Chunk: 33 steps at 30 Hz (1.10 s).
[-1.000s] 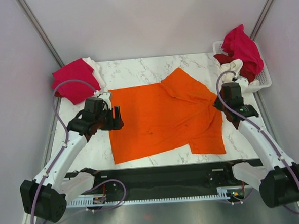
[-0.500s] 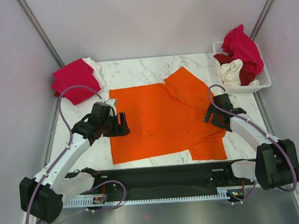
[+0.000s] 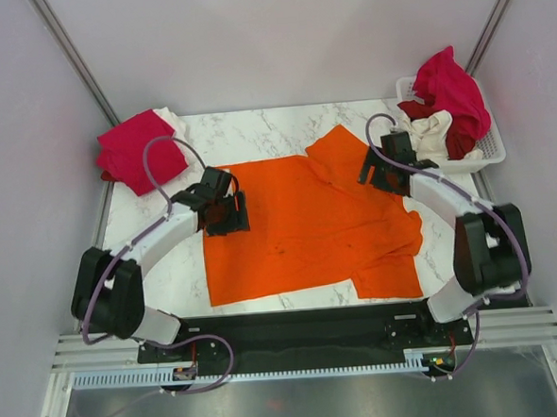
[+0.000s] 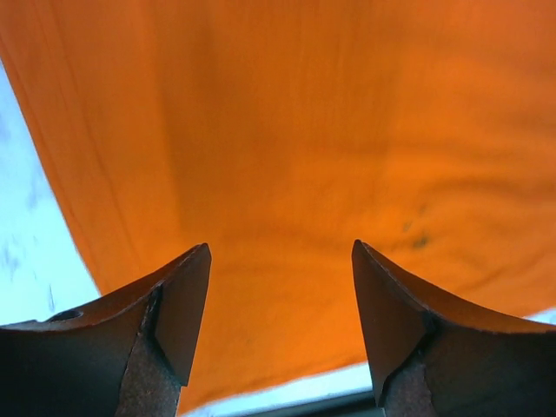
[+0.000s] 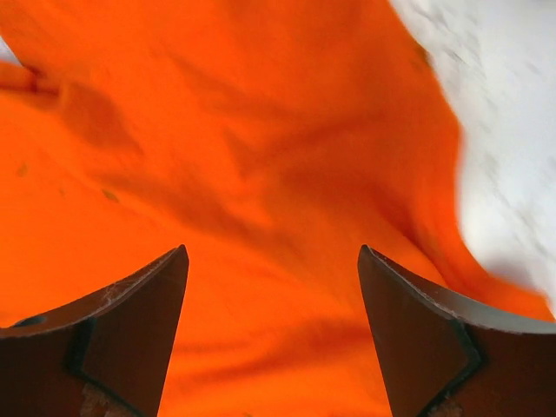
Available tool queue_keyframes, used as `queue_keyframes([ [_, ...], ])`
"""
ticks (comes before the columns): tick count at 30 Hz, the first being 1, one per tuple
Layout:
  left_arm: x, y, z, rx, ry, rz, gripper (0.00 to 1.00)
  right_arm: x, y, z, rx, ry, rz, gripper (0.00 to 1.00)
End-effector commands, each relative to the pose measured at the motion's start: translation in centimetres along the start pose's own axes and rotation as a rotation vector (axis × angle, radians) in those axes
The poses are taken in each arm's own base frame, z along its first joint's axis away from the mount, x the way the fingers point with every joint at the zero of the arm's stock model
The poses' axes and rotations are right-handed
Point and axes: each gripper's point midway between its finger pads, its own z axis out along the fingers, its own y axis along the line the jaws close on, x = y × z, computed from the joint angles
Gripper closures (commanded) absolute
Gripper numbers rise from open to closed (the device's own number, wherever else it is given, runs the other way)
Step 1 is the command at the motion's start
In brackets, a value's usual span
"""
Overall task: Fold and stack the t-shirts
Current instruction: Flatten the tshirt out
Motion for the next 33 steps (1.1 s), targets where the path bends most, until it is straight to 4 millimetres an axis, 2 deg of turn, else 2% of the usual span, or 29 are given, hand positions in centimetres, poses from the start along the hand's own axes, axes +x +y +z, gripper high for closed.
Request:
queue_keyframes([
  [1, -7.5, -1.2, 1.7, 0.026, -0.145, -0.05, 0.27, -4.1, 4.2, 2.9, -0.093, -0.05, -0.033, 0.13],
  [2, -7.4, -0.9, 3.4, 0.008, -0.108, -0.052, 0.28, -4.3, 4.3, 3.9, -0.079, -0.038, -0.038, 0.13],
  [3, -8.8, -1.0, 3.8, 0.01, -0.119, -0.058, 0.29, -3.4, 3.9, 6.3, -0.044, 0.005, -0.054, 0.13],
  [4, -9.2, -0.9, 4.4, 0.005, -0.113, -0.059, 0.29, -5.2, 4.8, 6.9, -0.048, -0.025, -0.052, 0.13],
  [5, -9.5, -0.8, 4.9, -0.001, -0.11, -0.061, 0.29, -5.2, 4.8, 7.7, -0.034, -0.007, -0.057, 0.13],
  [6, -10.0, -0.2, 6.1, -0.017, -0.099, -0.074, 0.3, -4.3, 4.6, 9.6, -0.013, 0.027, -0.06, 0.13],
  [7, -10.3, 0.0, 6.5, -0.02, -0.093, -0.085, 0.3, -5.7, 5.4, 10.1, -0.027, 0.004, -0.053, 0.13],
  [8, -10.7, 0.8, 7.1, -0.028, -0.09, -0.102, 0.3, -4.8, 5.1, 11.6, -0.006, 0.037, -0.056, 0.13],
  [10, -11.4, 1.3, 8.7, -0.034, -0.071, -0.117, 0.3, -6.2, 5.8, 12.6, -0.01, 0.022, -0.044, 0.12],
  [12, -13.0, 1.7, 9.2, -0.017, -0.08, -0.138, 0.3, -5.5, 5.4, 14.8, 0.013, 0.052, -0.041, 0.11],
  [13, -12.8, 2.2, 10.3, -0.027, -0.058, -0.143, 0.3, -6.7, 5.6, 15.1, 0.012, 0.039, -0.032, 0.11],
  [14, -13.2, 2.4, 10.7, -0.025, -0.055, -0.146, 0.3, -6.0, 5.1, 16.6, 0.029, 0.061, -0.03, 0.1],
  [15, -14.6, 2.4, 10.8, -0.011, -0.075, -0.14, 0.3, -7.4, 5.9, 16.9, 0.01, 0.041, -0.021, 0.1],
  [16, -14.5, 2.7, 11.9, -0.016, -0.057, -0.135, 0.3, -7.7, 5.6, 17.4, 0.018, 0.044, -0.013, 0.1],
  [17, -14.5, 2.8, 12.4, -0.017, -0.041, -0.129, 0.3, -7.1, 5.2, 18.7, 0.03, 0.062, -0.013, 0.09],
  [18, -16.2, 2.7, 12.4, -0.01, -0.066, -0.111, 0.3, -9.0, 6.2, 18.8, 0.008, 0.026, -0.007, 0.09],
  [19, -15.8, 3.2, 14.1, -0.025, -0.031, -0.1, 0.3, -9.2, 6.0, 19.2, 0.013, 0.034, -0.004, 0.08],
  [20, -16.1, 3.4, 14.7, -0.033, -0.021, -0.092, 0.3, -8.5, 5.7, 20.6, 0.025, 0.055, -0.008, 0.08],
  [21, -18.1, 3.3, 14.3, -0.038, -0.032, -0.085, 0.3, -10.3, 6.6, 20.5, 0.004, 0.019, 0.001, 0.07],
  [22, -18.3, 3.7, 15.1, -0.049, -0.013, -0.065, 0.3, -10.6, 6.6, 20.8, 0.004, 0.02, 0.001, 0.07],
  [23, -19.8, 3.8, 16.2, -0.053, -0.022, -0.057, 0.3, -10.1, 6.5, 21.8, 0.008, 0.028, 0.005, 0.07],
  [24, -19.2, 4.2, 16.6, -0.069, 0.024, -0.045, 0.3, -11.7, 7.2, 21.7, -0.011, -0.008, 0.008, 0.07],
  [26, -19.4, 4.9, 18.1, -0.085, 0.045, -0.039, 0.3, -11.9, 7.4, 22.6, -0.02, -0.015, 0.011, 0.06],
  [27, -20.8, 4.6, 17.7, -0.076, 0.016, -0.036, 0.3, -12.3, 7.6, 22.7, -0.029, -0.024, 0.013, 0.06],
  [28, -20.7, 4.8, 17.8, -0.077, 0.027, -0.038, 0.3, -13.5, 8.7, 22.5, -0.074, -0.05, 0.01, 0.05],
  [29, -21.0, 5.1, 17.8, -0.081, 0.02, -0.047, 0.3, -13.4, 9.0, 22.9, -0.094, -0.049, 0.008, 0.05],
  [31, -21.4, 5.1, 16.9, -0.079, 0.008, -0.06, 0.3, -14.5, 11.0, 22.5, -0.192, -0.076, -0.014, 0.03],
  [32, -21.8, 5.0, 16.3, -0.075, -0.003, -0.06, 0.3, -14.6, 12.1, 21.9, -0.255, -0.065, -0.021, 0.02],
  [33, -22.7, 4.3, 14.4, -0.061, -0.035, -0.061, 0.3, -15.1, 12.7, 21.3, -0.281, -0.073, -0.027, 0.02],
])
